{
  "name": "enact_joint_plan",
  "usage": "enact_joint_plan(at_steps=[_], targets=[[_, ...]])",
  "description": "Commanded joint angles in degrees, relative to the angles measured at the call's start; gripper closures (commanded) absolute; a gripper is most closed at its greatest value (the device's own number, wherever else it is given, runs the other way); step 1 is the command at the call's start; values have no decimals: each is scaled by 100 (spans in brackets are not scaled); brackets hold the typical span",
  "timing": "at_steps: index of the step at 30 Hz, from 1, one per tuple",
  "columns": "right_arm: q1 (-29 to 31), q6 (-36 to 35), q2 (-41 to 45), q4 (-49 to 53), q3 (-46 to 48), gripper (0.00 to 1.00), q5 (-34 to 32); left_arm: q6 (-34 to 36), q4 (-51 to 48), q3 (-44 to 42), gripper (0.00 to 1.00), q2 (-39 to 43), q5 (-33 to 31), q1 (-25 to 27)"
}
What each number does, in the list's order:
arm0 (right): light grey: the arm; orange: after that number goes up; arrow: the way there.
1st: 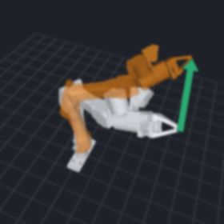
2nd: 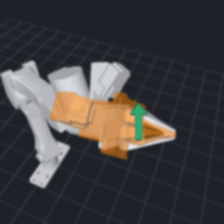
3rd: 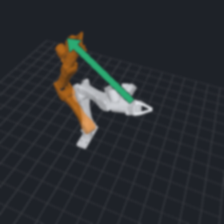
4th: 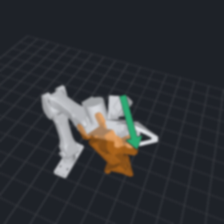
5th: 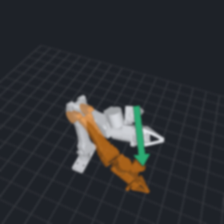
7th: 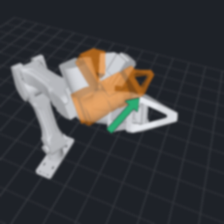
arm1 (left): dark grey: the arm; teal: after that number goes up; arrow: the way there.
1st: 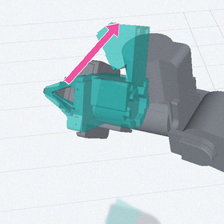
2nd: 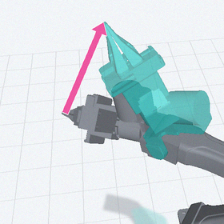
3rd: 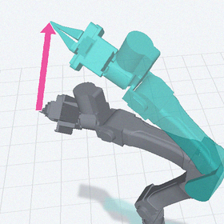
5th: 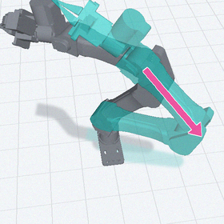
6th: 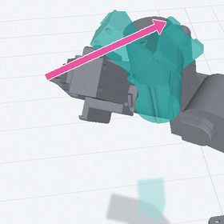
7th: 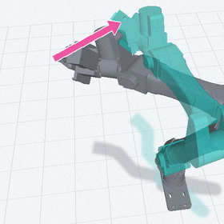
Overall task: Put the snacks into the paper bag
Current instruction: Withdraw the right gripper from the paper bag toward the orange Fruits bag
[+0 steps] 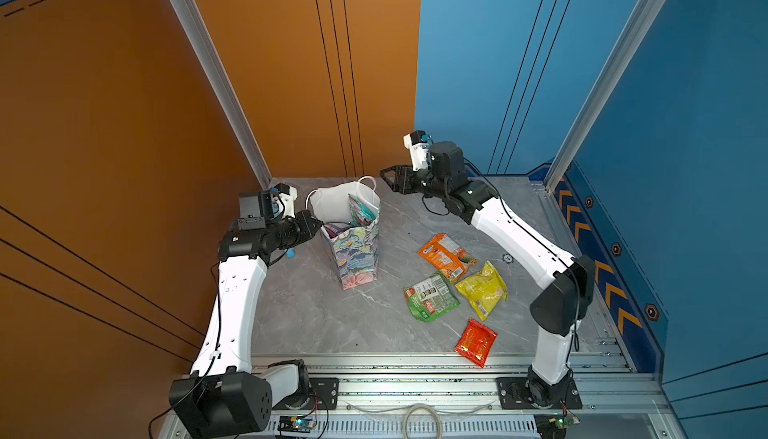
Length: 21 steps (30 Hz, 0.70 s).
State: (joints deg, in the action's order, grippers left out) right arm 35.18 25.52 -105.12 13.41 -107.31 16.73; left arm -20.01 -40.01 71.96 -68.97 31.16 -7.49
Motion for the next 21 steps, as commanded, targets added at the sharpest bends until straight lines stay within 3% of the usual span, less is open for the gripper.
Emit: enact_joint_plan(at_steps=[1,11,21], targets=[[-149,39,600,-210,882,39,-463,-12,164,11,100,85,181,1],[-652,343,2111,199,3582,32,-1360,-12,178,-13,100,86,173,10],[-1289,251,1731,791,4309,31,-1311,-12,178,-77,100,143,169,7]])
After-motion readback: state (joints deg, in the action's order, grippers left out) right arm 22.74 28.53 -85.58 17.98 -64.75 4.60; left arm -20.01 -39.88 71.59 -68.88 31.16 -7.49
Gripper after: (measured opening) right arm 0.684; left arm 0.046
